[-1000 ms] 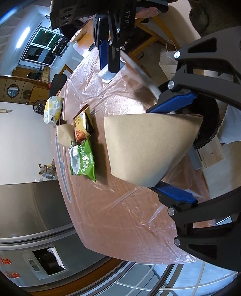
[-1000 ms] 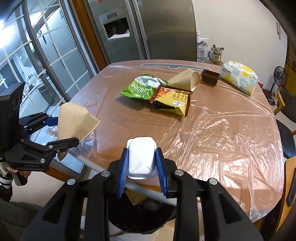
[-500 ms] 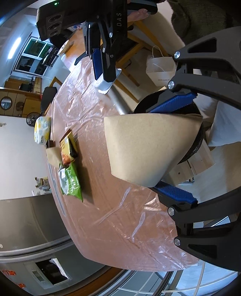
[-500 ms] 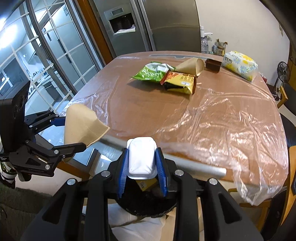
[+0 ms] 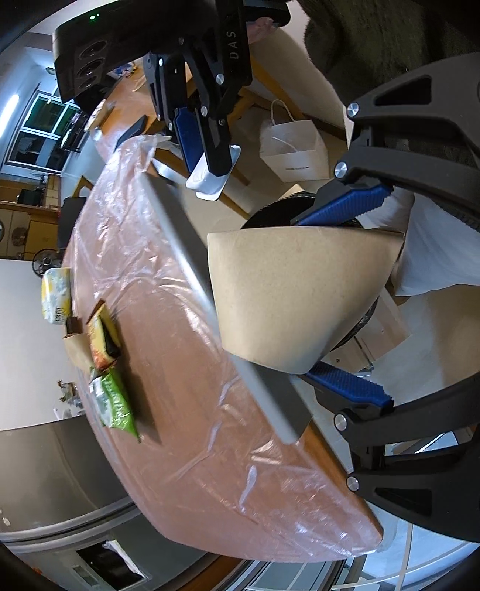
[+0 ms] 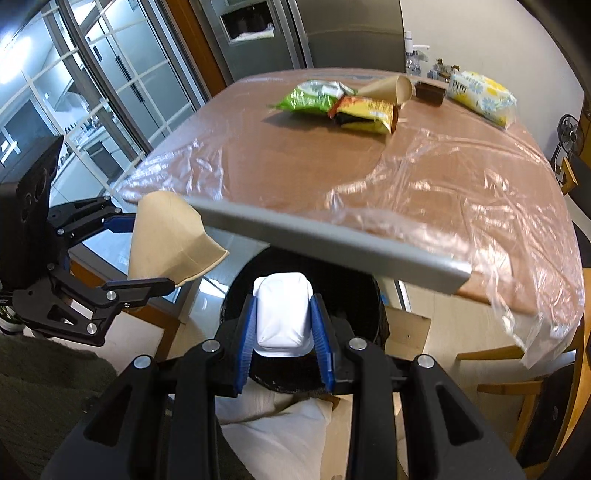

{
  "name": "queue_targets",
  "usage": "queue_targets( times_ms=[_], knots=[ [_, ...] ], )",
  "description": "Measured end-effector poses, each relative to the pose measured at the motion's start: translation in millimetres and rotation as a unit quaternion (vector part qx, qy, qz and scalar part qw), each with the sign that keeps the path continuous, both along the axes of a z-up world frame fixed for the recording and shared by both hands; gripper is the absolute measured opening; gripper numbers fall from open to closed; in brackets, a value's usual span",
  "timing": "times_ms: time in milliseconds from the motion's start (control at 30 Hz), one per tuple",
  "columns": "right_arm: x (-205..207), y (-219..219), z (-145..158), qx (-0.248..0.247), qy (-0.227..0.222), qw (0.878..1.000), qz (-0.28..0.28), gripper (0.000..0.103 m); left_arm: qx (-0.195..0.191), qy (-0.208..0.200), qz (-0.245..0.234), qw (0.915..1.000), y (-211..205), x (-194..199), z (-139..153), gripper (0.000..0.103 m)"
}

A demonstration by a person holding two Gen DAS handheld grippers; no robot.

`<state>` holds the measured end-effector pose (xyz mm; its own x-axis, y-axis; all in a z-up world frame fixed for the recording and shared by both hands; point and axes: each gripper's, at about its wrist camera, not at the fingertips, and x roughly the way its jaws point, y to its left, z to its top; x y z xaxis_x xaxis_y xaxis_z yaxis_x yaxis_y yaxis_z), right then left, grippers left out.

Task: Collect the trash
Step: 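Carry the paper cone and white box with both tools over the black bin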

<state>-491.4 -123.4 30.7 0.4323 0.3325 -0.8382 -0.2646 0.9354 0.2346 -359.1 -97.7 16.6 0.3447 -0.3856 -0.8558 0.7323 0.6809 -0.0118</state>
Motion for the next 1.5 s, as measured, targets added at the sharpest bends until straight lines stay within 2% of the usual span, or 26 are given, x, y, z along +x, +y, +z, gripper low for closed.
queue_targets(
  times_ms=[633, 1500],
  knots=[
    [9, 12, -52, -0.031, 0.042, 0.999, -0.011, 0.029, 0.042, 0.036, 0.019, 0.9983, -3, 1, -56, 0.072],
    [33, 16, -88, -0.038, 0.065, 0.996, -0.042, 0.029, 0.057, 0.044, 0.043, 0.9965, -15, 18, -85, 0.072]
  ],
)
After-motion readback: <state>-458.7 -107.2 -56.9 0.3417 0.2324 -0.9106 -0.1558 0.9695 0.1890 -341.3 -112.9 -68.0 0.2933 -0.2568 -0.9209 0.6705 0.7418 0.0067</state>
